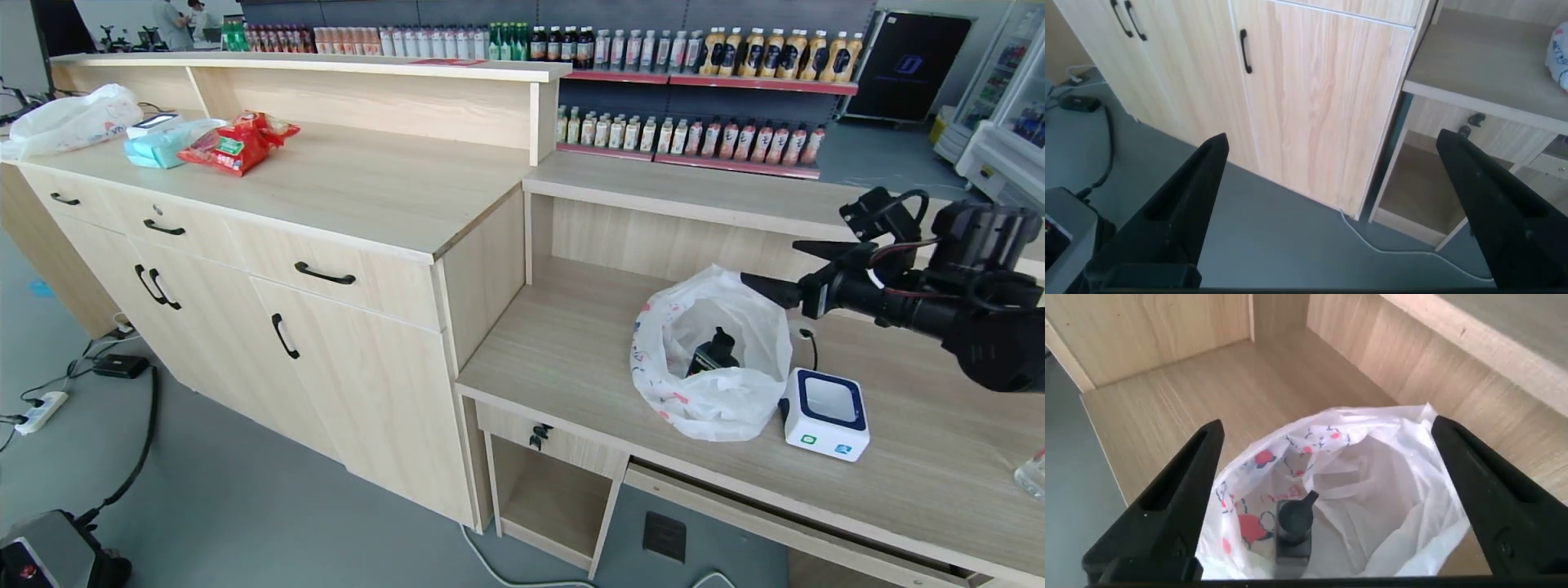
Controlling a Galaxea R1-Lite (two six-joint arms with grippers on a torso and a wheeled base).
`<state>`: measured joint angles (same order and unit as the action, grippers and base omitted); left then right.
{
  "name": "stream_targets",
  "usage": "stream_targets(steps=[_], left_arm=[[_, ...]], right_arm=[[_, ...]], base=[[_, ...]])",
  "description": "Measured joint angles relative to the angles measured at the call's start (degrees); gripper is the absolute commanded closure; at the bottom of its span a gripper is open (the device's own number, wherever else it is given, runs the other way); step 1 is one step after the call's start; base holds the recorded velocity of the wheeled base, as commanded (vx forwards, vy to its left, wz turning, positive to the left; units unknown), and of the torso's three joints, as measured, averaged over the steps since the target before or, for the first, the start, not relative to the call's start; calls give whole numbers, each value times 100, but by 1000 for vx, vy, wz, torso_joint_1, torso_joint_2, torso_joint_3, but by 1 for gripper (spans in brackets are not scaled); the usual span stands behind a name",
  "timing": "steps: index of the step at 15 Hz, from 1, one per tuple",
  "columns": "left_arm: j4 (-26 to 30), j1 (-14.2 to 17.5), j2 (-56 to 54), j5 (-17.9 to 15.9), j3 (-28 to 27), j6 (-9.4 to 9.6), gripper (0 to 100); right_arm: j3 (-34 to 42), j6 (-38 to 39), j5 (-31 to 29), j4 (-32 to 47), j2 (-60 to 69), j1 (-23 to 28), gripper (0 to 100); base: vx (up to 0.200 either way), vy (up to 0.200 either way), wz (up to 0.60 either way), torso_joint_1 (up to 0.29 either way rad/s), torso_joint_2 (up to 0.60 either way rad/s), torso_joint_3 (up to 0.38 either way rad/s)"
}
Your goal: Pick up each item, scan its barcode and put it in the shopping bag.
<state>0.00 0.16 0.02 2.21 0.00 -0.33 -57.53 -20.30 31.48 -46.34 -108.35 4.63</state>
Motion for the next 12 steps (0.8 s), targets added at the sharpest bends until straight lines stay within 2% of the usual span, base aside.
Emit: stream_targets(steps=[2, 4, 6, 9, 12], left_arm=[[0, 0, -2, 0, 0, -2, 0], [2, 0, -2, 0, 0, 0, 0], [0, 0, 0, 2, 0, 0, 0], [0, 0, 0, -2, 0, 0, 0], [0, 0, 0, -2, 0, 1, 0]], right_arm=[[345, -786, -50, 343, 903, 184, 0], [561, -1044, -123, 745, 1629, 379, 0], [613, -947, -683, 1490, 2208, 477, 0], [631, -247, -1731, 2105, 2662, 689, 0], [629, -112, -2133, 2233, 2560, 1204, 0]], base=[[0, 0, -600, -5, 0, 7], [0, 0, -600, 7, 2, 0], [0, 0, -600, 0, 0, 2], [0, 0, -600, 4, -1, 1], [0, 0, -600, 1, 2, 2]])
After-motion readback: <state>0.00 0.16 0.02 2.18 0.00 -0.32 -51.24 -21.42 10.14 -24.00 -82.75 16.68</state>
